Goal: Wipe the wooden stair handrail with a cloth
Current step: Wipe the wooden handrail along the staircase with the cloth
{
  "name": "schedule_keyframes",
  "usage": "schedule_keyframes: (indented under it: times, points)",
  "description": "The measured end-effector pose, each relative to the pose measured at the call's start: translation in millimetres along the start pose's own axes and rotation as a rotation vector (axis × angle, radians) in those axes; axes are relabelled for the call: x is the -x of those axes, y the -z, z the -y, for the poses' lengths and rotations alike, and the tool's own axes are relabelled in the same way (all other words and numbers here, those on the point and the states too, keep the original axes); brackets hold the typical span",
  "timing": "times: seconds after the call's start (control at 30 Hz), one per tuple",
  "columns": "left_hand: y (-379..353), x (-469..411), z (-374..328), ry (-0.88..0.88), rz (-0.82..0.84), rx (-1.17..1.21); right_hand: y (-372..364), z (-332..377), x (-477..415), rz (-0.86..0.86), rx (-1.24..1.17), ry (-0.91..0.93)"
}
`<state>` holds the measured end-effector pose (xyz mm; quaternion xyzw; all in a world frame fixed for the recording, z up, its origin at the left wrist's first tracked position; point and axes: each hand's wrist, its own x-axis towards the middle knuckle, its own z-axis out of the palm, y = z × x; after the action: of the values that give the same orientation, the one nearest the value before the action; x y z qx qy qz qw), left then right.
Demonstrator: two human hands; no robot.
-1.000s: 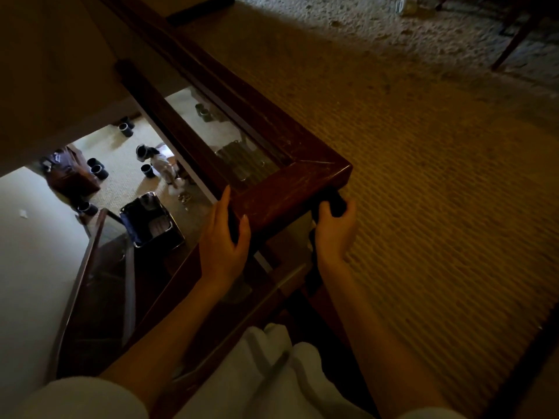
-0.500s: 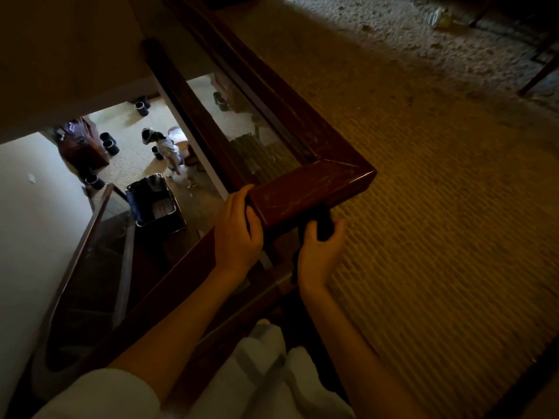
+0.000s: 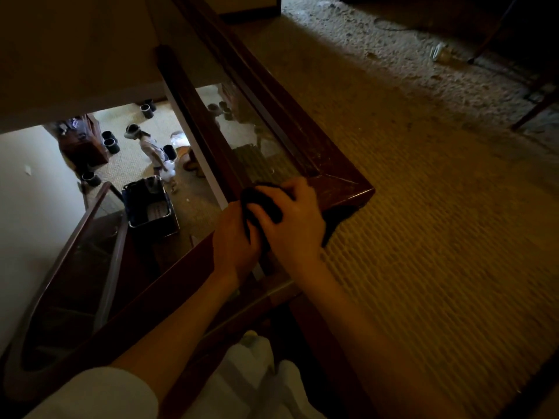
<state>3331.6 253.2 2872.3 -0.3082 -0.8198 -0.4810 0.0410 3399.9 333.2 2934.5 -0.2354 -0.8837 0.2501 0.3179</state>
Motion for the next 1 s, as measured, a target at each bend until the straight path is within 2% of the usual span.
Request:
schedule_keyframes:
  times: [0.03, 0.1, 0.13, 0.2, 0.23, 0.3, 0.43, 0.47, 0.57, 0.67, 0.73, 0.83, 0.9, 0.93, 1.0]
  points:
    - [-0.5, 0.7, -0.3, 0.020, -0.022, -0.011, -7.5, 1.8, -10.9, 0.078, 0.061, 0.009]
    - [0.0, 1.9, 0.0, 0.028, -0.026, -0.055, -9.0, -15.9, -32.5, 0.109, 0.171, -0.033]
    - [0.4, 1.7, 0.5, 0.025, -0.015, -0.077, -0.9, -35.1, -42.7, 0.079, 0.204, -0.121]
    - [0.5, 0.5, -0.2, 0.041, 0.002, -0.095, 27.7, -74.7, -51.1, -0.077, 0.216, -0.391]
    - [0.6, 0.7, -0.5, 0.049, 0.005, -0.103, 37.7, -84.5, -44.2, -0.152, 0.219, -0.460]
    - [-0.2, 0.5, -1.7, 0.052, 0.009, -0.121, 34.1, -68.6, -16.8, -0.182, 0.238, -0.405]
    - [0.0, 0.3, -1.7, 0.083, 0.016, -0.086, -20.9, -2.2, -1.4, 0.097, 0.146, 0.014]
    - [0.9, 0.9, -1.5, 0.077, 0.013, -0.075, -22.5, 0.2, -18.7, 0.138, 0.143, 0.045]
    - [3.6, 0.6, -2.0, 0.046, 0.023, -0.078, 3.5, -46.5, -61.7, 0.096, 0.267, -0.181]
    - [2.8, 1.9, -3.5, 0.045, 0.016, -0.096, 40.2, -85.3, -37.2, -0.135, 0.260, -0.358]
    - [2.7, 0.3, -4.5, 0.045, 0.019, -0.097, 30.9, -57.9, -1.9, -0.102, 0.206, -0.334]
    - [3.6, -0.6, -3.8, 0.046, 0.040, -0.052, -3.2, -4.3, 33.2, 0.062, 0.086, -0.061]
    - [4.6, 0.0, -2.3, 0.037, 0.026, -0.025, -4.2, -3.7, 17.4, 0.137, 0.115, 0.068]
    - [4.4, -0.4, -1.7, 0.033, 0.017, -0.034, 2.6, -16.4, 0.8, 0.133, 0.128, 0.008]
    - [2.6, -0.4, -1.3, 0.042, 0.015, -0.055, 24.2, -58.1, -27.1, 0.027, 0.199, -0.233]
